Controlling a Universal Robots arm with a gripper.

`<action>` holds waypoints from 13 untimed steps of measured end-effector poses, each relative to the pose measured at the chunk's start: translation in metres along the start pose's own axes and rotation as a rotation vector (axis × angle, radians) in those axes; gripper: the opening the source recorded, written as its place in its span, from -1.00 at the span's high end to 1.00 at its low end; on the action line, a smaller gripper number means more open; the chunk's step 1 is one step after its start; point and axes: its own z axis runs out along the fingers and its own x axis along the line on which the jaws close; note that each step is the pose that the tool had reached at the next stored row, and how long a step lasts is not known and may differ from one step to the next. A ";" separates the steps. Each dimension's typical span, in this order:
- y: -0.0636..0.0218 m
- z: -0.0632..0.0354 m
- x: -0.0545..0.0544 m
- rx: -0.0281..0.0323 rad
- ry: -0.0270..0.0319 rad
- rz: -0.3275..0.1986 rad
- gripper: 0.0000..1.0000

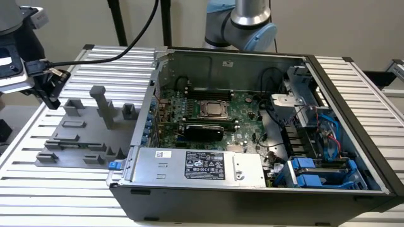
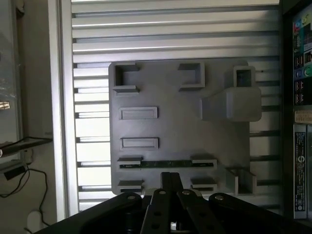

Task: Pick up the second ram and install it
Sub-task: 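Pick up the second ram and move it above second insertion slot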

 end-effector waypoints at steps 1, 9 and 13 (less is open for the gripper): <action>0.0000 0.0000 0.000 0.0000 0.0001 0.000 1.00; 0.0002 0.0001 0.000 0.0002 0.0010 -0.017 1.00; 0.0002 0.0012 0.000 0.0003 0.0041 -0.089 1.00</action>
